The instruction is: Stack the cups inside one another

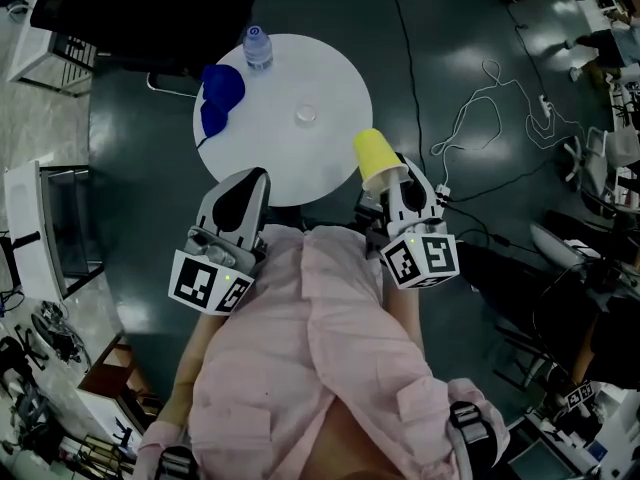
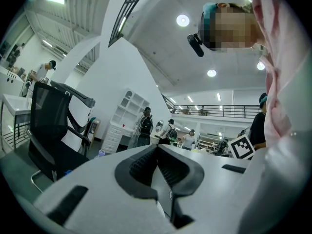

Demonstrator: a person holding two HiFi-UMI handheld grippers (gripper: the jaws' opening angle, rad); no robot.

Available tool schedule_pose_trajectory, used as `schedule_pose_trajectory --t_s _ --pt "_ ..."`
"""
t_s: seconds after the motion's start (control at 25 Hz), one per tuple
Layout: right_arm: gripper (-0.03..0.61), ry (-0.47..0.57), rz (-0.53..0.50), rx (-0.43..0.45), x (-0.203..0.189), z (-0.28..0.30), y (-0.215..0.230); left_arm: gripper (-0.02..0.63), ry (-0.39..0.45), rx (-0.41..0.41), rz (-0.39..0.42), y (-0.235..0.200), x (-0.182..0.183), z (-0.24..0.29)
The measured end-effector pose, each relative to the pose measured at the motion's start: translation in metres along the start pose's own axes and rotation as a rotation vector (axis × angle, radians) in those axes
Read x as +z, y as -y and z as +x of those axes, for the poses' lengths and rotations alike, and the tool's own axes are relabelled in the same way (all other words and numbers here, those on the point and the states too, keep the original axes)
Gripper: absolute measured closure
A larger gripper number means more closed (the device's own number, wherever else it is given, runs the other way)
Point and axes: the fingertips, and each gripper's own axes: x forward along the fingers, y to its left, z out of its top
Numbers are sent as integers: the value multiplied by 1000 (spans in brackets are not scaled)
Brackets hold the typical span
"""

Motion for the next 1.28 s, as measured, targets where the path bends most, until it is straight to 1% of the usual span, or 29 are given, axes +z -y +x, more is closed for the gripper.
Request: schedule_pose_trajectory --t_s 0.24,0.52,0.72,0.88,1.08,1.28 --pt "537 -64 -38 37 2 29 2 595 -5 29 -6 -6 0 -5" --pt "537 -146 -53 67 -8 75 -1 595 -18 56 -26 -21 1 -6" --pt "537 -228 -85 75 -29 102 -4 595 -18 76 -32 -36 9 -5" --pt "537 -292 -97 78 -43 119 -3 595 -27 66 -21 -41 16 -1" --pt "537 -351 -118 78 -57 143 -4 595 -37 62 -35 -54 22 4" --pt "538 -434 -159 86 -78 158 -2 595 -51 60 -43 -63 24 10"
